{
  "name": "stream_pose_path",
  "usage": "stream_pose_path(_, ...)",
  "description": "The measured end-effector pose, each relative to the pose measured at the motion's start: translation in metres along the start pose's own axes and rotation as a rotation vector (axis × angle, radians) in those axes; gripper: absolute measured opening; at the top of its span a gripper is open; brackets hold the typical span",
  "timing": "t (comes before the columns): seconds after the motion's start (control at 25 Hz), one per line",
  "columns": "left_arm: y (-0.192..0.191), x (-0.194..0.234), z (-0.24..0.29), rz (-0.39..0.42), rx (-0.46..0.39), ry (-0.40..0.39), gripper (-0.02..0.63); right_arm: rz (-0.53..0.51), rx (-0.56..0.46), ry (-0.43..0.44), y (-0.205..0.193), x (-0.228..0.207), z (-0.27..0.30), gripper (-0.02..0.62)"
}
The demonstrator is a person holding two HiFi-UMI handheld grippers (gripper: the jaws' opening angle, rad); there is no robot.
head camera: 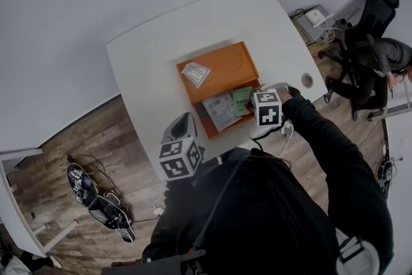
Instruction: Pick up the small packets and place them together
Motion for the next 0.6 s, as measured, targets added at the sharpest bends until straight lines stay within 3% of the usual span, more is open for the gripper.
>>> stream_pose_path(0.28,0.001,0.003,0.000,-0.005,-0.004,0.003,-0.002,0.061,-0.116,-0.081,0.003,-0.017,-0.054,0.023)
stream_pose_path(0.6,0.000,0.002,-0.001,-0.005,-0.007,0.001,-0.002,0.267,-0.390,-0.212,0.036,-0.085,-0.120,0.023)
Point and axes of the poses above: the fingertips, and each gripper's own axes: z forward along the fingers, x to its left, y out of its top, the point moved 2 cm from there along -z, backward along the fingers, and after that the axes turned 10 degrees about x, right-handed, at the moved point
